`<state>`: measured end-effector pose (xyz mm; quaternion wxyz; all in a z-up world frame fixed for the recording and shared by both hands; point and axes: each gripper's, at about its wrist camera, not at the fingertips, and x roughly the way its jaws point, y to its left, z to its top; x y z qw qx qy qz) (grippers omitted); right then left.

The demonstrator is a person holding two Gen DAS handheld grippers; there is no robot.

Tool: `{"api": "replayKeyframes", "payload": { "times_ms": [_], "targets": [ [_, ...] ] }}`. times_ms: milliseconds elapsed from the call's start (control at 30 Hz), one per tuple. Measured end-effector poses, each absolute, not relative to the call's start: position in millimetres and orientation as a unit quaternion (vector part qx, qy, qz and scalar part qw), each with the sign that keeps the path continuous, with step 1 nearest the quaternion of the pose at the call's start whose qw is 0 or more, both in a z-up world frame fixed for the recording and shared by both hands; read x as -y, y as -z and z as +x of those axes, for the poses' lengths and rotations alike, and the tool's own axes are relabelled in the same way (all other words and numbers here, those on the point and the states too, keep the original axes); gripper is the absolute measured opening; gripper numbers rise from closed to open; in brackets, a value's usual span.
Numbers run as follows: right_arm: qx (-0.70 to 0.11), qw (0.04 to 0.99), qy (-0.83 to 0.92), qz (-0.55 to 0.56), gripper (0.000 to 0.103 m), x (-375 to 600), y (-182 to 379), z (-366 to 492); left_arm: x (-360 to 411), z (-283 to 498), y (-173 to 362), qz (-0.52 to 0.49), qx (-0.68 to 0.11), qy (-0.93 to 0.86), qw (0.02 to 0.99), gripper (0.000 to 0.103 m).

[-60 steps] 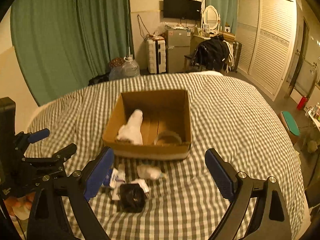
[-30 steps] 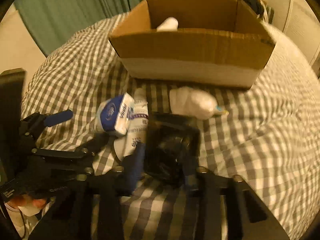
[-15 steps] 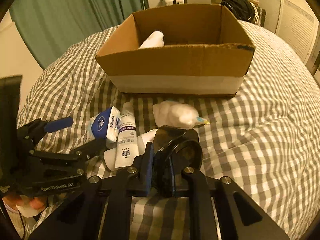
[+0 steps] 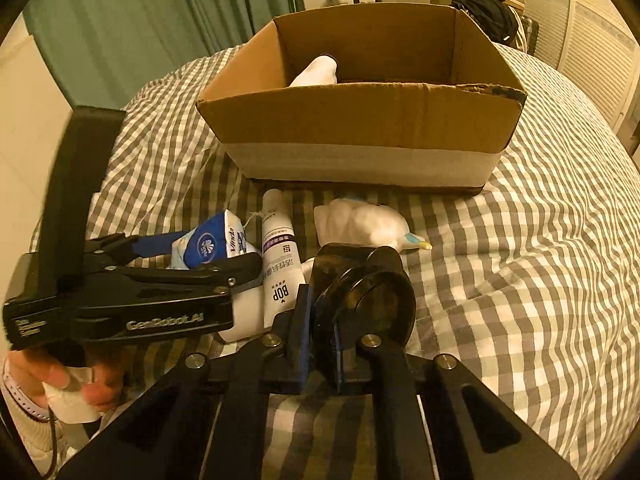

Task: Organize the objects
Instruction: 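Carry the tissue pack and black cup over the box with both tools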

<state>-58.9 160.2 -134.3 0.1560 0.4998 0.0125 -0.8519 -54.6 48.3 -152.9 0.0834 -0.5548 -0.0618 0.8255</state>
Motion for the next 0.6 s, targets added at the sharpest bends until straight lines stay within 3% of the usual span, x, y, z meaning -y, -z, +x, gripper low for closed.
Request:
{"api": "replayKeyframes", "payload": {
  "times_ms": [267,600],
  "targets": [
    [-0.019,0.15,0.859,0.489,0.008,-165,125,-57,-50,-40,130,-0.537,0.039,-0.84,0.076,0.088],
    [-0.053,0.121,0.893,0.43,0.008,-170,67,-48,-57,-18,63,-0.473,0.008,-0.877,0.077,0.088]
  ]
}}
